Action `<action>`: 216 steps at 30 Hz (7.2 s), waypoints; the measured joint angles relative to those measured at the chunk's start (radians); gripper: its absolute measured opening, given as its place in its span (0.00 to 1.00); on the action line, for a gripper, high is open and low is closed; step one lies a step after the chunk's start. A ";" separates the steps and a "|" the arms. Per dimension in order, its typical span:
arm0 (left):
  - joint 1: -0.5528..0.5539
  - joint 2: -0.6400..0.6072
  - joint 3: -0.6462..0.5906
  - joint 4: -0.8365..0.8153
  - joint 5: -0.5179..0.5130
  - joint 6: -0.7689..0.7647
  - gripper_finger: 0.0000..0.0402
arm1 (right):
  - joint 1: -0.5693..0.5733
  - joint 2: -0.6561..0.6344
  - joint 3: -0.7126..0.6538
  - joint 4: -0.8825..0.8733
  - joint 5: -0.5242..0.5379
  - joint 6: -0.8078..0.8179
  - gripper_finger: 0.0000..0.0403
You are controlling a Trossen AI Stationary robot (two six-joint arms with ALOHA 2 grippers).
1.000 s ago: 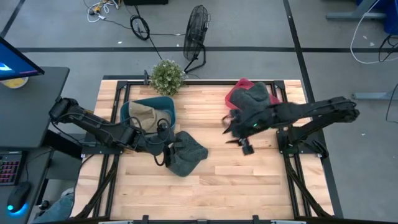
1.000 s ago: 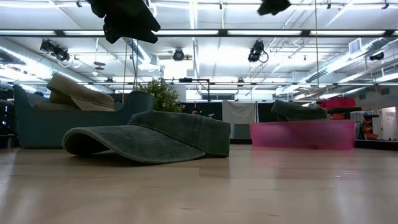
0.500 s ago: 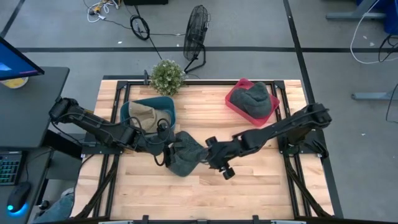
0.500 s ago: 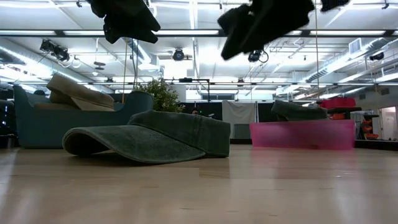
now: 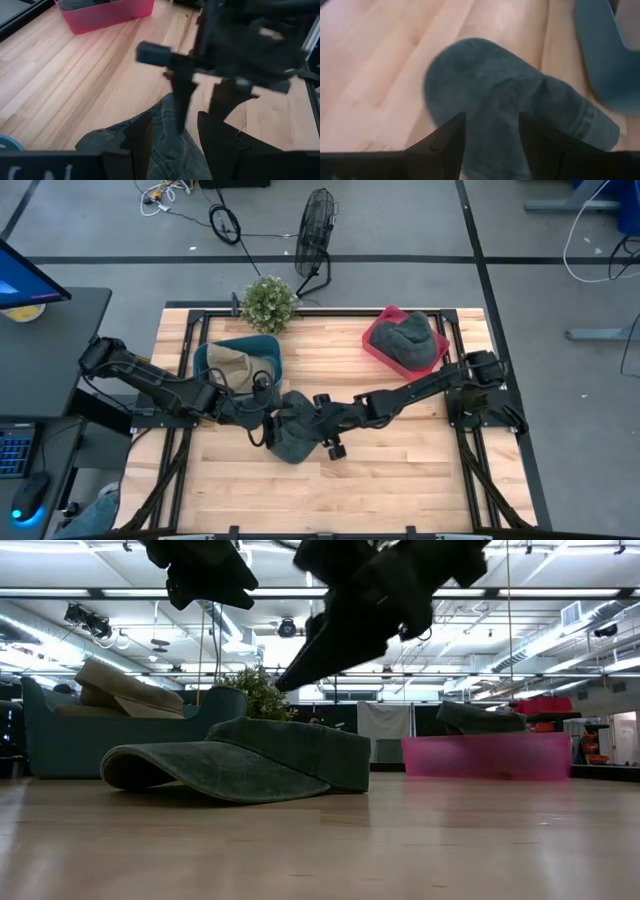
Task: Pick & Place hat
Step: Put the blue cap into the pink bin, then return to Home Position
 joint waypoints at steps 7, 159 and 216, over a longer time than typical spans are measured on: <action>0.000 0.000 0.000 0.000 0.000 0.000 0.40 | -0.034 0.071 -0.001 0.037 -0.011 0.091 0.46; 0.005 -0.016 0.000 0.000 -0.087 0.003 0.40 | -0.656 -0.750 -0.422 -0.816 0.340 0.653 0.02; 0.003 -1.074 -0.815 0.297 -0.267 0.236 0.21 | 0.014 -1.883 -1.104 -0.088 0.201 0.242 0.02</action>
